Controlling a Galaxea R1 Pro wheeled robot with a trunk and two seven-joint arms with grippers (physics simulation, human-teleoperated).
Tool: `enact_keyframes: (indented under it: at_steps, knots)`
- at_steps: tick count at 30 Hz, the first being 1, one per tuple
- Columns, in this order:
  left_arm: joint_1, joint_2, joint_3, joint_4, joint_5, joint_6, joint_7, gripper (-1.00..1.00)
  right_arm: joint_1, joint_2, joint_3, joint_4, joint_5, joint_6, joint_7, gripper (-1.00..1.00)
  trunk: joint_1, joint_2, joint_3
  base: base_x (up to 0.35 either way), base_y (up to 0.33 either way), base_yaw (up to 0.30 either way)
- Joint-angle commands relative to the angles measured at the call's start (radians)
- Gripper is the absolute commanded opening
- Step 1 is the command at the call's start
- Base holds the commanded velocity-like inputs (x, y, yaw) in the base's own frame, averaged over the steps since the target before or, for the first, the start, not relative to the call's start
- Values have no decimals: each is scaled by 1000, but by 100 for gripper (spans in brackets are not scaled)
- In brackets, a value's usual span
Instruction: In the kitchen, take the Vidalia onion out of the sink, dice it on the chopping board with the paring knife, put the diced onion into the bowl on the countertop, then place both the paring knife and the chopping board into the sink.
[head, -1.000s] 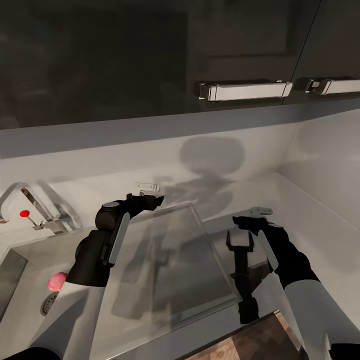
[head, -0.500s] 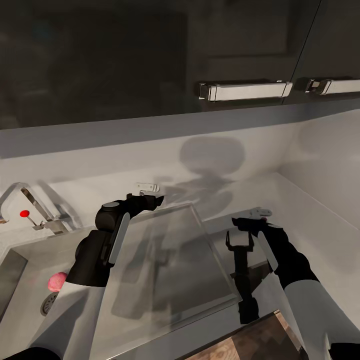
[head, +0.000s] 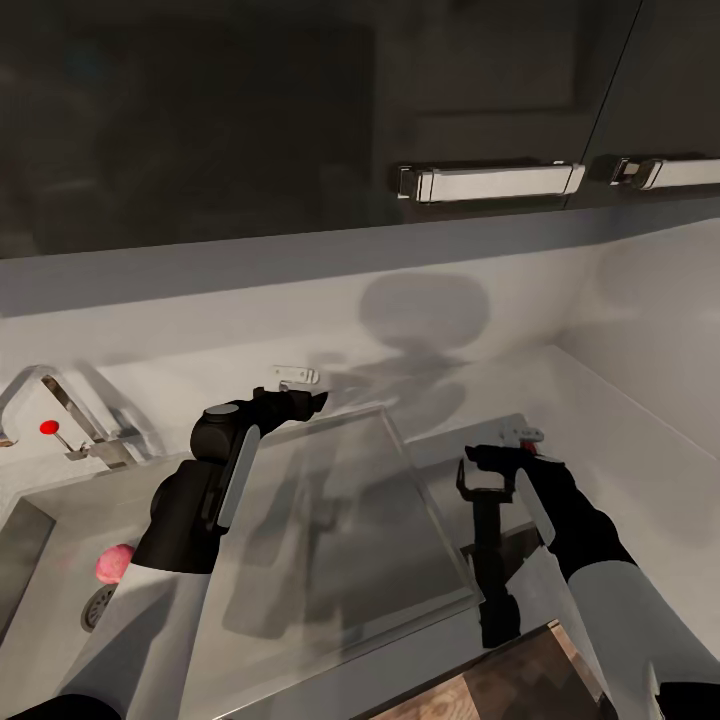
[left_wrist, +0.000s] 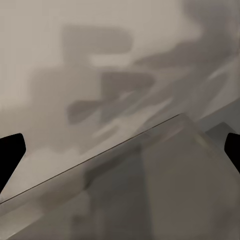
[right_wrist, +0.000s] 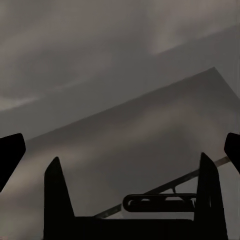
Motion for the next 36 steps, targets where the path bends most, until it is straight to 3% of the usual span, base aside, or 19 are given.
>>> enact_keyframes:
  at_steps: [1,7,13,25,36]
  knots:
    - [-1,0,1,-1,0,5,-3,100,-1,-1,1,-1,-5,5,-1,100,1,-2,-2,0,0,0]
    - [-1,0,1,-1,0,5,-3,100,-1,-1,-19,0,-5,4,-1,100,1,-2,-2,0,0,0]
    - [-1,0,1,-1,0,5,-2,100,-1,-6,-62,0,-5,4,-1,100,1,-2,-2,0,0,0]
    - [-1,0,0,-1,0,5,-3,100,-1,-11,-66,-1,-5,3,-1,100,1,-2,-2,0,0,0]
    - [-1,0,0,-1,0,5,-3,100,-1,-32,-66,-1,-5,3,-1,100,1,-2,-2,0,0,0]
